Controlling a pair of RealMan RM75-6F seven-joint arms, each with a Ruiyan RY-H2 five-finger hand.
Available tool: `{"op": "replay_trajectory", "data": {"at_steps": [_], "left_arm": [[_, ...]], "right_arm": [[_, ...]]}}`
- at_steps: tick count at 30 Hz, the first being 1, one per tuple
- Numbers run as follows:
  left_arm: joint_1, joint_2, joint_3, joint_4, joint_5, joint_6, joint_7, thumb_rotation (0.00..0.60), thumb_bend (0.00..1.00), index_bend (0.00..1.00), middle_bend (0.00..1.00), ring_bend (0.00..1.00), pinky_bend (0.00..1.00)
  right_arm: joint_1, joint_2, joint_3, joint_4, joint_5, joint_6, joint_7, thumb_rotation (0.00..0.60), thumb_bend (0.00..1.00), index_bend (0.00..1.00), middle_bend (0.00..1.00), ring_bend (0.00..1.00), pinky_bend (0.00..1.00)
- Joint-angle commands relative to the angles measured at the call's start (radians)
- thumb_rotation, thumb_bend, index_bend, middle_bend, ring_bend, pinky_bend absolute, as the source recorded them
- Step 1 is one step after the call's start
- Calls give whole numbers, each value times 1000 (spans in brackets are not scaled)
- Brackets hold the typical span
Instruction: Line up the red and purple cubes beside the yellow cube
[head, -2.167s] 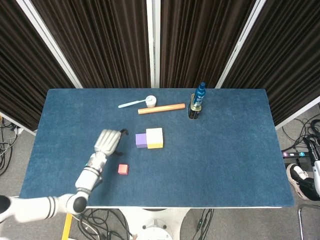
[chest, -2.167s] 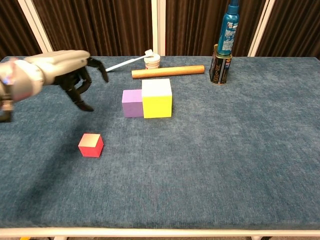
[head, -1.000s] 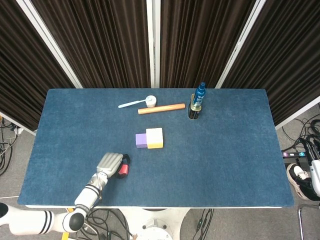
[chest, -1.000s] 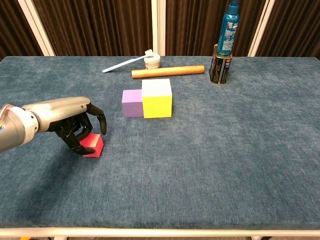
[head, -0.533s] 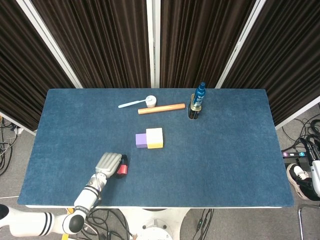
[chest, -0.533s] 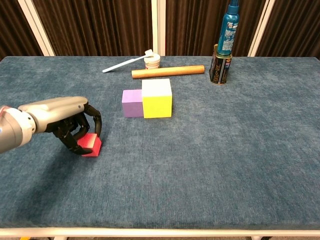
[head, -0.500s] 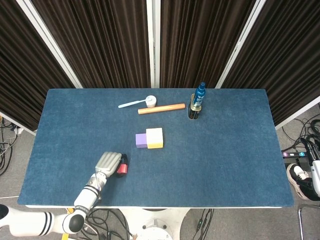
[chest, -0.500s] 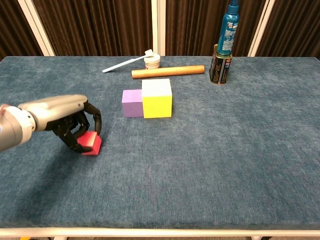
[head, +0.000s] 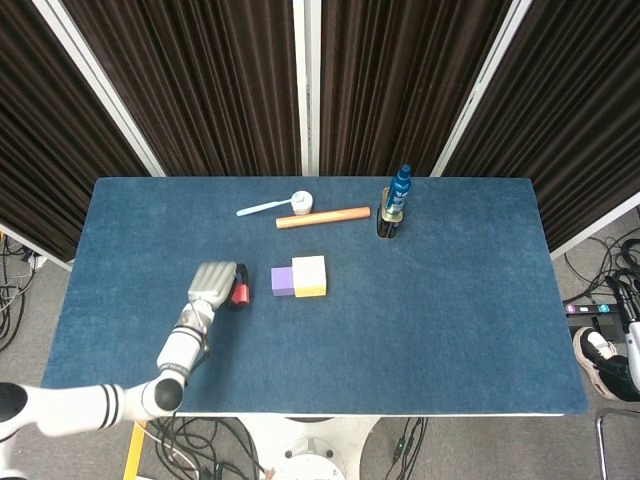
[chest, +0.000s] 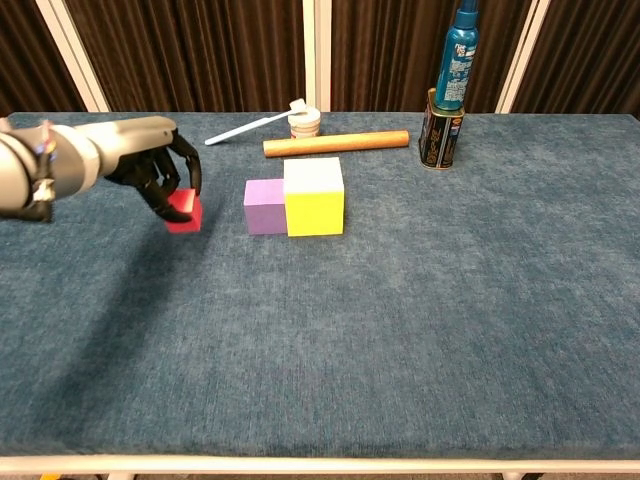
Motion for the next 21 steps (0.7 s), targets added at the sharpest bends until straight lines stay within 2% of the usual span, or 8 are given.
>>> {"op": "replay_trajectory", "data": {"at_steps": [1,8,21], "left_arm": [[-56,-38,-33,67,-82,-30,35,600,285,569,893,945,1000],[-107,-65,-42,116,-182,-56,64,600,285,568,893,945,1000],[-152,-93,-38,141,-246,-55,77,600,284,566,893,944,1000]], "right_arm": [[-2,3,0,-2,2,1,-1,600,147,0,100,30,110],[-7,8,-1,-8,6,5,-5,600,147,0,100,30,110],[-10,7,-1,0,15,-1,-1,600,147,0,100,30,110]]}}
